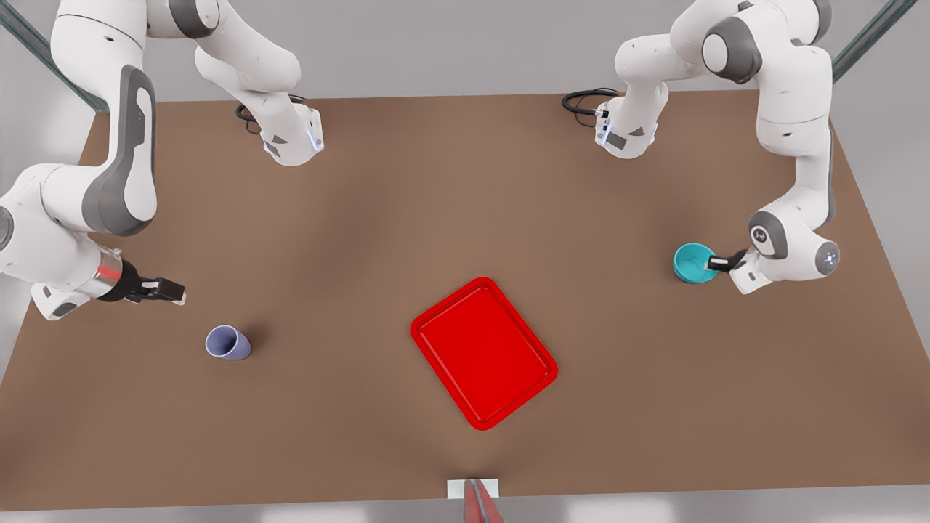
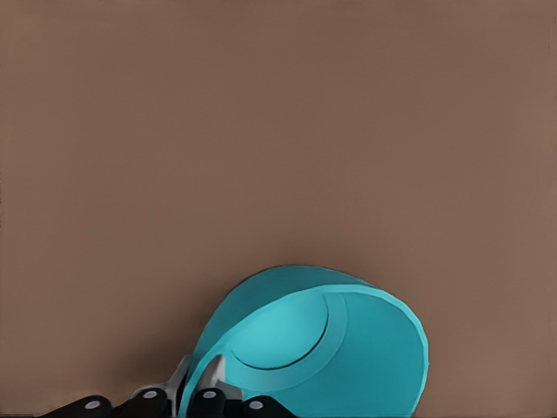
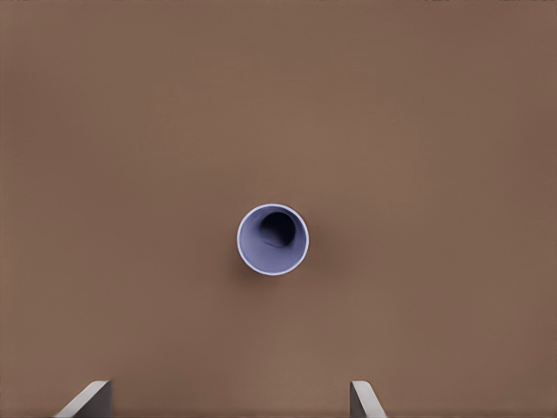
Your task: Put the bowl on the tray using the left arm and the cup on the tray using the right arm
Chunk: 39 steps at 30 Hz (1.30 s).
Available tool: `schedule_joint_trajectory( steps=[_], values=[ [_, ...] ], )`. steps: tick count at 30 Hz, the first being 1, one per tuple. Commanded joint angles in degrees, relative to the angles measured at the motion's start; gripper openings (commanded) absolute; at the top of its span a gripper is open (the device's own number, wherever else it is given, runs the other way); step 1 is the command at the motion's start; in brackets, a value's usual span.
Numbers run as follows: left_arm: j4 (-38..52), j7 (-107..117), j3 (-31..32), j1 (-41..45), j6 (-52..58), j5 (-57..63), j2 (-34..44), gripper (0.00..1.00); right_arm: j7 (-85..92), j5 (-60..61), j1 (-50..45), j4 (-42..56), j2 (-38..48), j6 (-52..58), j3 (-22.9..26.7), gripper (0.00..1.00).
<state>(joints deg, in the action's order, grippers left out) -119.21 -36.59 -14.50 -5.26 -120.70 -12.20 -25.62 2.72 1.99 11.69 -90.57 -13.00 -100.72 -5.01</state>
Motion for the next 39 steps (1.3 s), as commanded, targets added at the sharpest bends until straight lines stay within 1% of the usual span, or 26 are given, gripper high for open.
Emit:
schedule_joint_trajectory(
  steps=[1, 2, 3, 4, 5, 6, 7, 8, 9, 10, 11, 13, 16, 19, 21, 24, 25, 26, 27, 31, 33, 34, 35, 36, 37, 39],
  values=[
    [0.5, 0.5, 0.0, 0.0, 0.7, -3.0, 0.0, 0.21, 0.0, 0.0, 0.0, 0.0, 0.0, 0.0, 0.0, 1.00],
    [0.9, 4.5, 1.2, 0.6, 1.5, -3.0, 1.1, 0.21, 0.0, 0.0, 0.0, 0.0, -0.1, 0.0, 0.0, 1.00],
    [1.0, 11.2, 2.3, 3.3, 2.2, -3.3, 3.2, 0.21, 0.0, 0.0, 0.0, 0.0, -0.1, 0.0, 0.0, 1.00],
    [2.0, 17.5, 2.4, 8.1, 3.8, -3.7, 5.1, 0.21, 0.0, 0.0, 0.0, 0.0, -0.1, 0.0, 0.0, 1.00],
    [5.0, 29.1, 2.4, 15.6, 4.8, -4.6, 5.6, 0.21, 0.0, 0.0, 0.0, 0.0, -0.1, 0.0, 0.0, 1.00],
    [6.7, 37.8, 2.4, 21.1, 5.0, -4.6, 5.4, 0.21, 0.0, -0.1, 0.0, 0.0, -0.1, 0.0, 0.0, 1.00],
    [10.7, 51.7, 2.4, 30.0, 5.0, -4.7, 3.9, 0.21, 0.0, 0.0, 0.0, 0.0, -0.1, 0.0, 0.1, 1.00],
    [14.6, 60.4, 3.9, 32.6, 5.9, -4.9, 2.0, 0.21, 0.0, -0.1, 0.0, 0.0, -0.1, 0.0, 0.1, 1.00],
    [22.0, 69.9, 7.9, 32.8, 9.5, -5.4, -1.9, 0.21, 0.0, -0.2, 0.0, 0.0, -0.1, 0.0, 0.1, 1.00],
    [26.2, 77.4, 11.2, 32.8, 9.5, -5.5, -4.6, 0.21, 0.0, -0.2, 0.1, -0.2, -0.2, 0.0, 0.2, 1.00],
    [29.3, 80.9, 12.6, 32.8, 9.4, -5.5, -6.7, 0.21, 0.1, -0.3, 0.2, -0.3, -0.3, 0.0, 0.3, 1.00],
    [30.9, 84.8, 13.6, 33.7, 8.4, -6.3, -9.2, 0.21, 1.8, -0.2, 0.5, -0.2, -0.5, 0.0, 0.3, 1.00],
    [44.3, 85.9, 13.4, 32.9, 8.1, -6.3, -19.1, 0.21, 2.0, -0.1, 0.6, -0.2, -0.6, 0.1, 0.3, 1.00],
    [45.3, 85.3, 13.2, 32.4, 2.8, -6.3, -21.9, 0.21, 2.1, -0.1, 0.6, -0.2, -0.6, 0.1, 0.3, 1.00],
    [45.3, 85.4, 13.2, 32.4, 2.7, -6.3, -22.7, 0.21, 2.1, -0.1, 0.6, -0.1, -0.6, 0.1, 0.3, 1.00],
    [45.3, 86.4, 13.2, 32.4, -0.6, -6.3, -24.2, 0.21, 2.1, -0.1, 0.7, -0.2, -0.7, 0.1, 0.3, 1.00],
    [45.3, 86.5, 13.2, 32.4, -0.6, -6.3, -24.2, 0.23, 2.1, -0.1, 0.8, -0.2, -0.7, 0.1, 0.3, 1.00],
    [45.2, 86.3, 13.2, 32.4, -0.6, -6.3, -24.2, 0.78, 2.1, -0.1, 0.8, -0.2, -0.7, 0.1, 0.3, 1.00],
    [45.2, 86.0, 13.2, 32.4, -0.6, -6.3, -24.2, 1.00, 2.1, -0.1, 0.8, -0.2, -0.8, 0.1, 0.3, 1.00],
    [45.3, 85.6, 13.3, 32.2, -0.4, -6.3, -24.0, 1.00, 2.3, -0.1, 1.8, -0.3, -1.0, 0.3, 0.3, 1.00],
    [45.6, 78.0, 12.9, 28.4, 4.8, -5.3, -21.0, 1.00, 3.0, -0.1, 1.8, -0.3, -1.1, 0.3, 0.3, 1.00],
    [45.6, 67.5, 11.1, 25.2, 12.9, -1.9, -15.7, 1.00, 3.0, -0.1, 1.8, -0.3, -1.0, 0.3, 0.3, 1.00],
    [45.6, 55.9, 9.1, 24.0, 19.7, 2.7, -11.0, 1.00, 3.0, -0.1, 1.8, -0.4, -1.1, 0.2, 0.3, 1.00],
    [44.9, 44.6, 9.0, 21.4, 24.4, 8.1, -6.6, 1.00, 3.0, -0.1, 1.8, -0.4, -1.4, 0.2, 0.3, 1.00],
    [41.9, 34.2, 8.9, 19.4, 28.0, 10.3, -0.7, 1.00, 3.4, -0.1, 1.8, -0.7, -1.4, 0.1, 0.3, 1.00],
    [35.2, 27.9, 8.9, 17.9, 34.0, 12.2, 8.4, 1.00, 3.9, -1.0, 3.1, -0.9, -3.3, 0.1, 0.4, 1.00]
  ],
)
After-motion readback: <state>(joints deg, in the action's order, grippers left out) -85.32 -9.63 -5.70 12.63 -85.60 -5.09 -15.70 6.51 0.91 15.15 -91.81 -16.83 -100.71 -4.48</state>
